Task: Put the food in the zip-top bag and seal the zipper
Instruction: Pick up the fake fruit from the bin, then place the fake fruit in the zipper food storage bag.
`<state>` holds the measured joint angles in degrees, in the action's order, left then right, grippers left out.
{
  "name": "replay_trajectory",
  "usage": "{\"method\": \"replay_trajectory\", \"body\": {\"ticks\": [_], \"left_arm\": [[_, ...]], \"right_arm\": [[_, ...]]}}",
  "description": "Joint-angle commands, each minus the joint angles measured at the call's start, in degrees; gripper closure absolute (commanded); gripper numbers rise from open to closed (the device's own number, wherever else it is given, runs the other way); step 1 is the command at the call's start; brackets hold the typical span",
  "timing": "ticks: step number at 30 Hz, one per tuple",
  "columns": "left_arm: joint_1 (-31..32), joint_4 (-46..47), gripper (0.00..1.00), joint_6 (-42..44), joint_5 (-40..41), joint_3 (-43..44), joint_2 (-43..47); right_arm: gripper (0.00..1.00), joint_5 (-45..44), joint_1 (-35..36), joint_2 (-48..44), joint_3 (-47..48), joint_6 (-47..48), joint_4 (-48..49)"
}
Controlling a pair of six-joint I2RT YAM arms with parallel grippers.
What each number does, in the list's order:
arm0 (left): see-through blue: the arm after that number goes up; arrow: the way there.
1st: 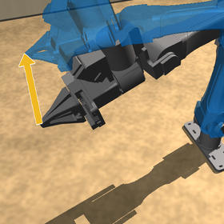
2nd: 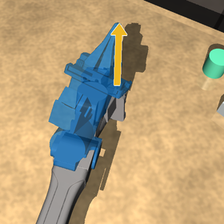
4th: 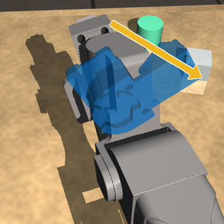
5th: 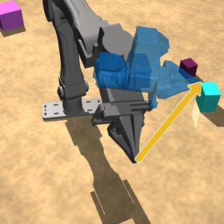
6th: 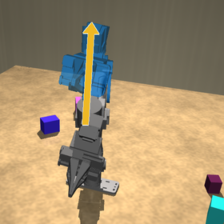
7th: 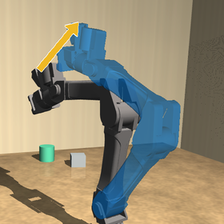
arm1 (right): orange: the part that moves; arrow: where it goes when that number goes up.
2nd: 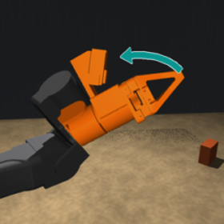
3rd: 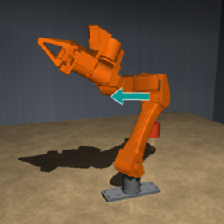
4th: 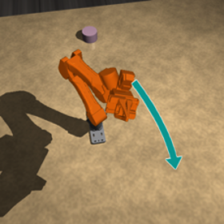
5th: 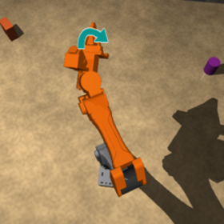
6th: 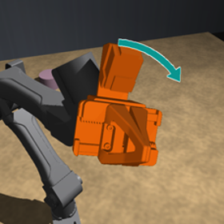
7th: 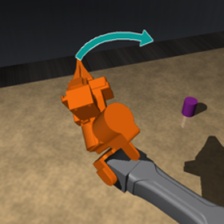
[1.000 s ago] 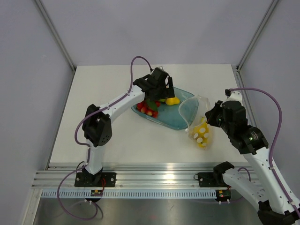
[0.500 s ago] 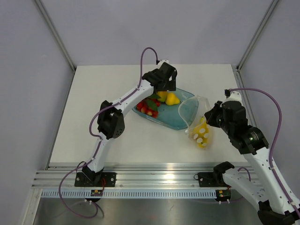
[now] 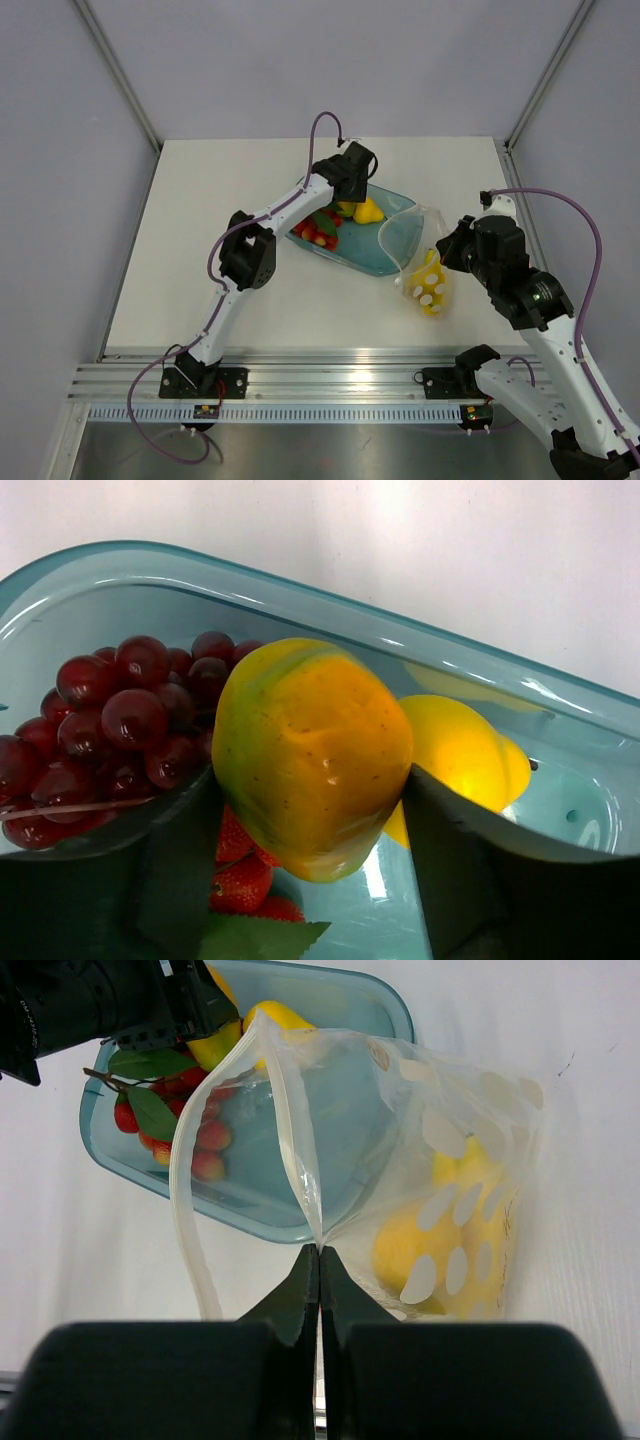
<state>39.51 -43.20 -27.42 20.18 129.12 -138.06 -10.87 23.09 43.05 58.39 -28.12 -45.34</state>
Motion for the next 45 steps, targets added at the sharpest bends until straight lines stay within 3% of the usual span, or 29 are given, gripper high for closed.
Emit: {"method": "replay_trajectory", "body": {"ticks": [1,5,16,24,31,34,35,37,38,39,41,45], "left_arm": [[-0.1,2.1,0.42,1.3,0.9,-0.3,3.3],[0.4,2.9,0.59,2.0,0.3,-3.9,9.4],[3.9,5.7,0.69,4.7,-5.8,-17.5,33.7],[11.3,9.8,0.73,3.3,-13.7,-20.7,40.8],[14.1,16.1,0.73,-2.7,-25.3,-24.0,39.4],[15.2,18.2,0.73,-4.6,-26.3,-25.7,38.5],[15.3,18.7,0.7,-5.0,-26.7,-25.9,38.2],[15.9,19.0,0.51,-5.6,-27.1,-25.8,36.8],[16.0,18.9,0.29,-5.6,-27.8,-25.4,36.4],[16.0,18.2,0.2,-5.9,-29.1,-25.1,35.8],[16.0,17.9,0.11,-5.7,-30.5,-24.4,35.0],[16.0,16.2,0.04,-4.3,-30.1,-23.5,35.8]], "right_arm": [[1.0,0.3,-0.4,0.2,0.5,-0.2,1.2],[1.0,0.8,-0.4,0.9,0.5,-0.1,2.1],[1.0,2.3,-0.3,2.6,0.1,-0.4,4.1],[1.0,2.7,-0.4,2.6,-0.2,-0.9,4.9],[1.0,3.1,-0.3,1.9,0.3,-1.0,4.7],[1.0,2.5,-0.3,1.0,0.3,-0.9,4.0],[1.0,2.3,-0.5,0.8,0.2,-0.9,3.7],[1.0,2.2,-0.4,0.5,0.1,-1.0,3.6],[1.0,2.1,-0.4,0.4,0.2,-1.1,3.4],[1.0,2.1,-0.4,0.3,0.3,-1.1,3.3],[1.0,1.9,-0.4,0.1,0.3,-1.1,3.1],[1.0,1.7,-0.4,-0.2,0.3,-1.1,2.8]]}}
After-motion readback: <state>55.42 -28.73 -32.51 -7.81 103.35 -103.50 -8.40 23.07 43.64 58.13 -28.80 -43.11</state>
